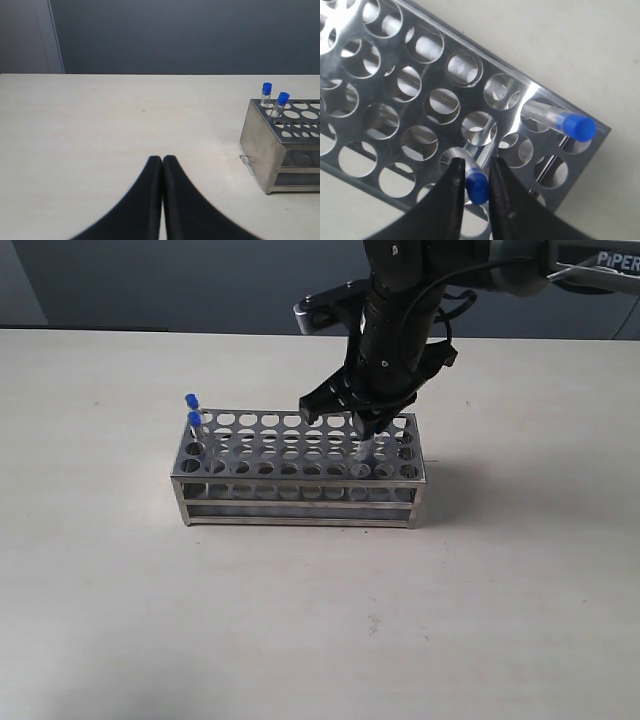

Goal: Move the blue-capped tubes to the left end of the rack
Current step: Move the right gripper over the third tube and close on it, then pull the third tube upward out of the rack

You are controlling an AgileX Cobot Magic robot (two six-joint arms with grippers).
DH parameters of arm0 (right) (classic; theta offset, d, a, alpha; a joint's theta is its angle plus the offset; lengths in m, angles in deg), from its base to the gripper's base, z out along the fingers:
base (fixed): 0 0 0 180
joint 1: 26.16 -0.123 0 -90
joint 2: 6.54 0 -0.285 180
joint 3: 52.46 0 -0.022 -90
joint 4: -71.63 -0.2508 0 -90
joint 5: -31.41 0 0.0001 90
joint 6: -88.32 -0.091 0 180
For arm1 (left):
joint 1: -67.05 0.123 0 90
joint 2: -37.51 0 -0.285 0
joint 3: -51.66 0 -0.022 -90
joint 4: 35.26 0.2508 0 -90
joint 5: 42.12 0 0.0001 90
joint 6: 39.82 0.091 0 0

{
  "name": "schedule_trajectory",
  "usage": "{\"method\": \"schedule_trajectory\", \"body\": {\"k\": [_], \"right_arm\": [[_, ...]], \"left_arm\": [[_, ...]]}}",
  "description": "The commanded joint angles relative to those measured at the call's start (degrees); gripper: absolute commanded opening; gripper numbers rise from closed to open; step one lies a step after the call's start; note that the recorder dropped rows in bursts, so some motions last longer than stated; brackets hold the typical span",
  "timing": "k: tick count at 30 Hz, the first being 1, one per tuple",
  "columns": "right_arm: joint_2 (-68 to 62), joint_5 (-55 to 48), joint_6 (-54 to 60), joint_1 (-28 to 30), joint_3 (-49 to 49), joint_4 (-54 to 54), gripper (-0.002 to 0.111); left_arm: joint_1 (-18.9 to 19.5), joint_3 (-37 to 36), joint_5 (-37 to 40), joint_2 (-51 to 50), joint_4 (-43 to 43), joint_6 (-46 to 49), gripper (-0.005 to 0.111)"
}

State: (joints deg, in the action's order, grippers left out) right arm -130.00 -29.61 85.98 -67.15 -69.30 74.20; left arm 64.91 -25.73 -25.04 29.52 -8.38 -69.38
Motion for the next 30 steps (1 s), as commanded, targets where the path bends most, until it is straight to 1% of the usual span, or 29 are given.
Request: {"method": "schedule_trajectory", "body": {"k": [1, 4, 5, 7, 11, 12, 14, 18, 22, 25, 27, 30], "right_arm": [[0.1, 0.4, 0.2, 0.3, 0.1, 0.3, -0.001], [0.1, -0.1, 0.2, 0.3, 0.1, 0.3, 0.000], [0.1, -0.1, 0.2, 0.3, 0.1, 0.3, 0.002], [0.0, -0.1, 0.2, 0.3, 0.1, 0.3, 0.009], [0.0, 0.0, 0.2, 0.3, 0.1, 0.3, 0.027], [0.0, 0.0, 0.2, 0.3, 0.1, 0.3, 0.030], [0.0, 0.0, 0.2, 0.3, 0.1, 0.3, 0.032], [-0.5, 0.4, 0.1, 0.3, 0.1, 0.8, 0.027], [-2.2, 0.3, 0.1, 0.3, 0.1, 0.5, 0.010], [-2.8, 0.2, 0.1, 0.3, 0.1, 0.5, 0.002], [-2.6, 0.4, 0.1, 0.3, 0.1, 0.5, -0.001], [-1.7, 1.0, 0.1, 0.3, 0.1, 1.2, -0.001]], "left_arm": [[-0.4, 0.2, -0.4, 0.2, 0.0, 0.0, 0.001], [-0.4, 0.2, -0.4, 0.2, 0.0, 0.0, 0.001], [-0.4, 0.2, -0.4, 0.2, 0.0, 0.0, 0.001], [-0.4, 0.2, -0.4, 0.2, 0.0, 0.0, 0.001], [-0.4, 0.2, -0.4, 0.2, 0.0, 0.0, 0.001], [-0.4, 0.2, -0.4, 0.2, 0.0, 0.0, 0.001], [-0.4, 0.2, -0.4, 0.2, 0.0, 0.0, 0.001], [-0.4, 0.2, -0.4, 0.2, 0.0, 0.0, 0.001], [-0.4, 0.2, -0.4, 0.2, 0.0, 0.0, 0.001], [-0.4, 0.2, -0.4, 0.2, 0.0, 0.0, 0.001], [-0.4, 0.2, -0.4, 0.2, 0.0, 0.0, 0.001], [-0.4, 0.2, -0.4, 0.2, 0.0, 0.0, 0.001]]}}
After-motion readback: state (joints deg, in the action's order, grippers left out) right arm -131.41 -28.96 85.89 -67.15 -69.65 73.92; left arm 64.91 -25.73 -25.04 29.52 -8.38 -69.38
